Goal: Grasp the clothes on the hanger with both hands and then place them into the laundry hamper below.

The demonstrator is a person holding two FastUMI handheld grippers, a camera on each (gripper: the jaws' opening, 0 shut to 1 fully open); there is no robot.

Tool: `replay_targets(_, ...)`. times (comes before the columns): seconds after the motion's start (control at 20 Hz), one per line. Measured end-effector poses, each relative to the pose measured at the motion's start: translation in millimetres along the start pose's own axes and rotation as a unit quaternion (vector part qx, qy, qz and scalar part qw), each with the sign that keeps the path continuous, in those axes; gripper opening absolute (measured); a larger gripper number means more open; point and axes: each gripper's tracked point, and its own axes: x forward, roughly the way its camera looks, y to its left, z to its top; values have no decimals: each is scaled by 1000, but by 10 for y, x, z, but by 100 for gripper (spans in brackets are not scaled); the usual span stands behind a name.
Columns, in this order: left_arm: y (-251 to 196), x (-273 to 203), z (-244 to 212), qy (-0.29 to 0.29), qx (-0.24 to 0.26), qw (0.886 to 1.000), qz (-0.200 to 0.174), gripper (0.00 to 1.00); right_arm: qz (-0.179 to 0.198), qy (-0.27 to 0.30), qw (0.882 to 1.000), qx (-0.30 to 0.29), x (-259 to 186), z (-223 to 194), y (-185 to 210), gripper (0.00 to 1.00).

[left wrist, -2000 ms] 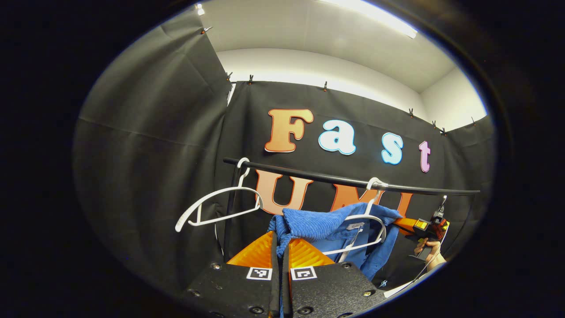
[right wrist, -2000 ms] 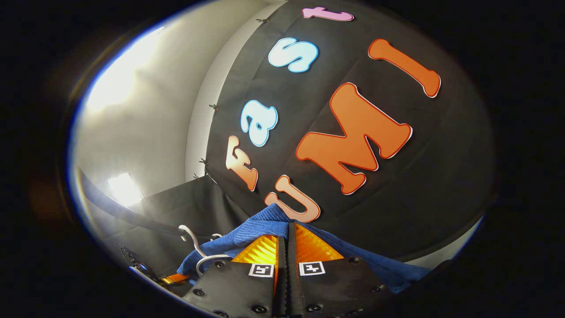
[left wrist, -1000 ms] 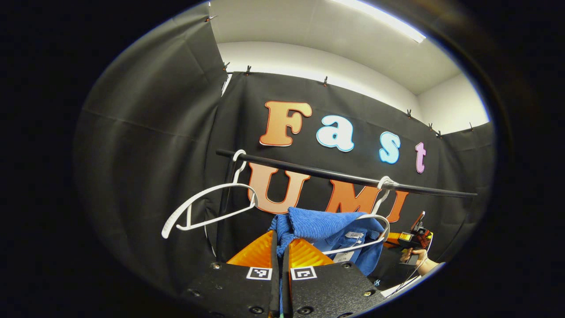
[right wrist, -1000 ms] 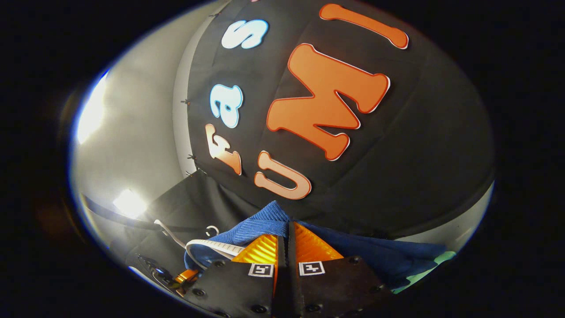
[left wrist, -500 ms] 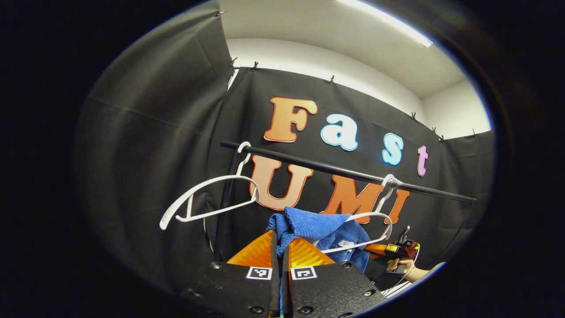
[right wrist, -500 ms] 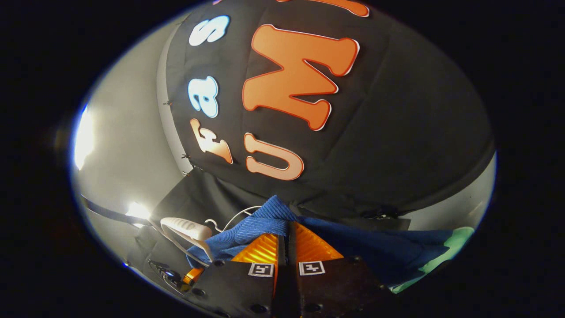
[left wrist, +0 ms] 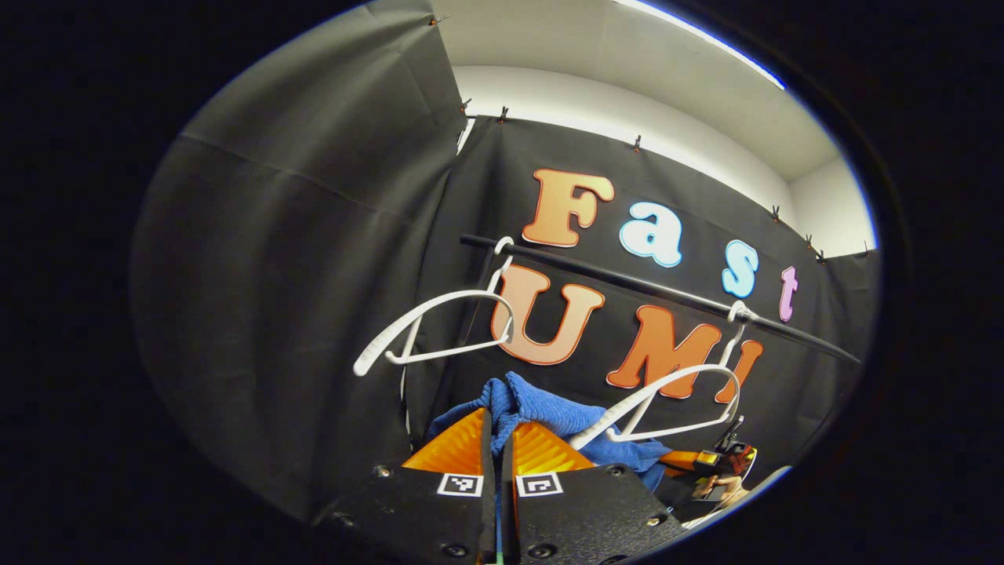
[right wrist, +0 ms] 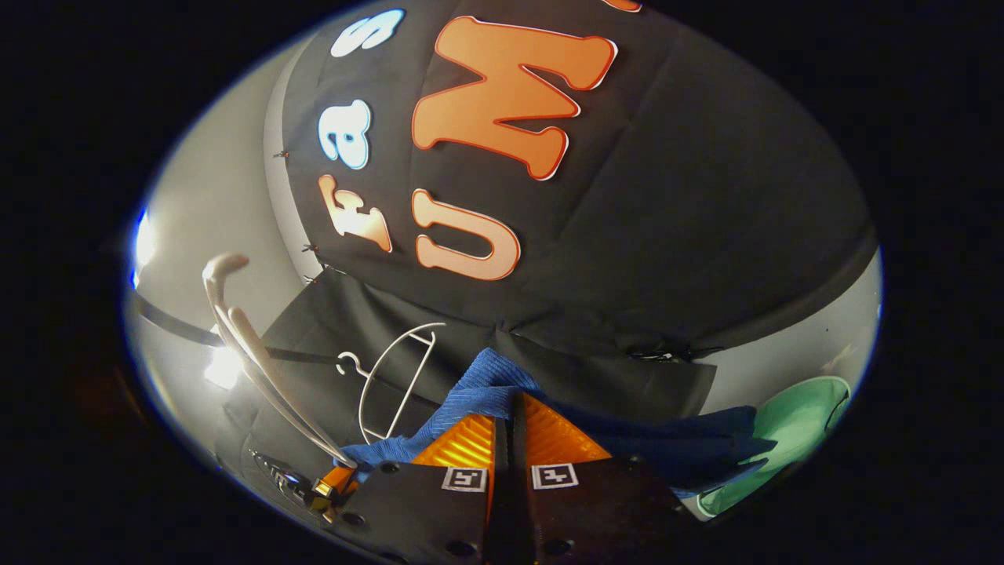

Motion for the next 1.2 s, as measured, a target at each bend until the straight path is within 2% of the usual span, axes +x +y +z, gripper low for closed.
replay_targets(0.2,118,-127,-261,18,5,1000,16,5,-19,2,1000,-22,-134,-156,-39,7)
replay_targets(0.5,-11,-288,-764,66,-4,998,5,2,-66,-8,995,-73,-471,-296,-139,7)
replay_targets(0.85,-539,-345,-1092,98,18,994,-43,2,-97,-30,987,-122,-931,-341,-57,7)
replay_targets(1.2,-1335,-340,-1426,128,31,984,-119,2,-121,-48,980,-148,-1259,-437,-13,7)
